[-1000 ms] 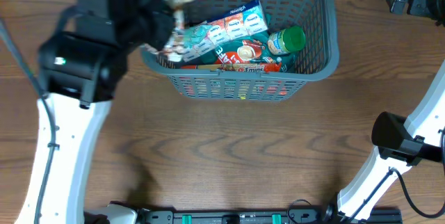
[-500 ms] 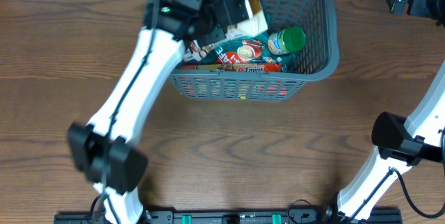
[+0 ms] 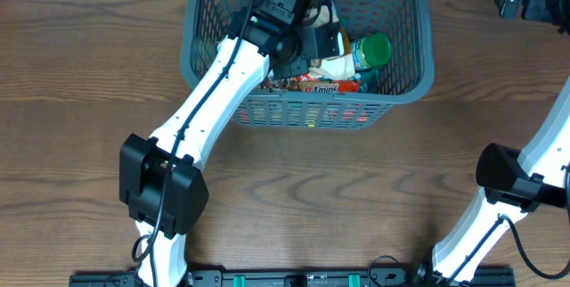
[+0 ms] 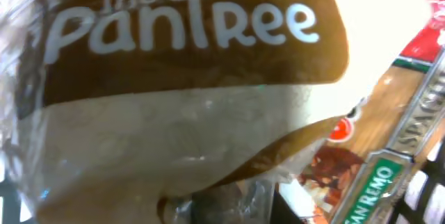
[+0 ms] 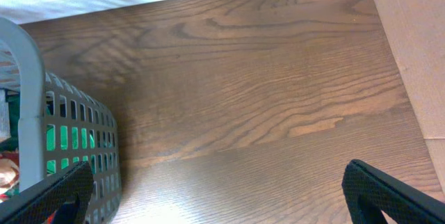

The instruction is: Pack container

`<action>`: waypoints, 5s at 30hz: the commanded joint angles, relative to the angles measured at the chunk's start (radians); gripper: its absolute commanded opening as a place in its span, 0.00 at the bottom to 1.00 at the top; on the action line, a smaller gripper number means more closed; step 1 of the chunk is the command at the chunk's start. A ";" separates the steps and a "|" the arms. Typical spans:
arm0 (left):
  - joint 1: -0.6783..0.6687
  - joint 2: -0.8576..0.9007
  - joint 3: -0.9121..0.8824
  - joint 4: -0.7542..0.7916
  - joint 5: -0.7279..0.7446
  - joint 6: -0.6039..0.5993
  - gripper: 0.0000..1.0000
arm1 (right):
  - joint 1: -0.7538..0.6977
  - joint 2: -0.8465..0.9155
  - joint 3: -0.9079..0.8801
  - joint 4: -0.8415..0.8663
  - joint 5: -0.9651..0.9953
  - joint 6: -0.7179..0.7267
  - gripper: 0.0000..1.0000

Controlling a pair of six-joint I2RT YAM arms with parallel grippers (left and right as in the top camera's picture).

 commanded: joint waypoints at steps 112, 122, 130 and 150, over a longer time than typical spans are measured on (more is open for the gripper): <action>0.340 -1.316 -1.122 0.073 -0.155 -0.913 0.99 | 0.395 -1.820 -2.369 0.838 -0.027 0.198 0.99; 0.340 -1.316 -1.122 0.074 -0.155 -0.913 0.99 | 0.395 -2.010 -2.547 1.094 -0.046 0.004 0.99; 0.340 -1.316 -1.122 0.074 -0.155 -0.913 0.99 | 0.407 -2.063 -2.726 1.397 -0.023 0.001 0.99; 0.340 -1.316 -1.122 0.073 -0.155 -0.913 0.99 | 0.411 -2.111 -2.835 1.504 0.063 0.002 0.99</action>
